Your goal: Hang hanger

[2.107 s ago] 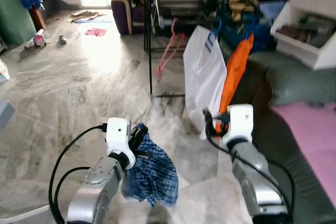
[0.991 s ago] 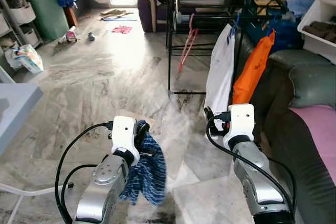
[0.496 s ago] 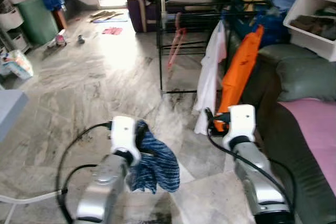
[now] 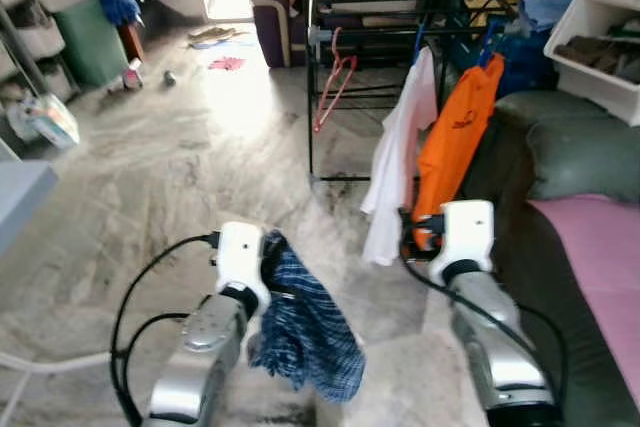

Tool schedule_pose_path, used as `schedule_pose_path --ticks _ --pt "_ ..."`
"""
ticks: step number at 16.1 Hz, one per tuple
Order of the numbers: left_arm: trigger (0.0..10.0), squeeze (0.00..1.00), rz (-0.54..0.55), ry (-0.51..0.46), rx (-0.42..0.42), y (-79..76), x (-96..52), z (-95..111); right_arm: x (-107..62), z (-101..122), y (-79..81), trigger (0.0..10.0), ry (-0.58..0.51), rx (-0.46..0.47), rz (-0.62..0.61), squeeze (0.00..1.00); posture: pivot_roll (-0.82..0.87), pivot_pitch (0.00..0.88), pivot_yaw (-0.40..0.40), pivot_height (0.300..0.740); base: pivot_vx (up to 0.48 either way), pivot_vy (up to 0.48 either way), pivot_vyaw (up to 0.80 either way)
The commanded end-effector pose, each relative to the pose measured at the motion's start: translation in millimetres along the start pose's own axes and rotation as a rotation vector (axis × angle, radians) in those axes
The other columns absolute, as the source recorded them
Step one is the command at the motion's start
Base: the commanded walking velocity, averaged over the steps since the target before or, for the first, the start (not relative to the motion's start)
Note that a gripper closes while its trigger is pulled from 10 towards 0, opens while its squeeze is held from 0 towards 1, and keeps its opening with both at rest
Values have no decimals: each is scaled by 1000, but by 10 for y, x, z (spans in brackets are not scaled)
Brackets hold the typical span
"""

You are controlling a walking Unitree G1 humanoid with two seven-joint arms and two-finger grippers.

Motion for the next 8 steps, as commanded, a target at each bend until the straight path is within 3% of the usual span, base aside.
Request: schedule_pose_path --ticks 1,3,5,8 --pt "10000 0 10 -18 13 32 11 57 7 21 6 10000 -6 5 5 0 -6 1 12 740 0 0 0" --pt "10000 0 12 -19 14 36 11 60 8 22 6 10000 -7 5 4 0 -6 1 12 740 0 0 0" --pt "10000 0 163 -25 61 314 19 93 4 7 1 10000 -2 7 4 0 -7 0 15 740 0 0 0" --pt "10000 0 280 -29 91 565 1 112 1 -2 -5 10000 3 7 8 0 -7 0 15 740 0 0 0"
Point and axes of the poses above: a point about 5 cm out from each wrist's last joint towards the gripper, its own x axis pointing out of the wrist towards the gripper, its own z axis along the axis of the wrist's last joint, y = z × x, the point moved 6 cm from there along x, pointing out of the wrist towards the gripper, and after that the axes turned 12 degrees about x, right-handed, at the moved point
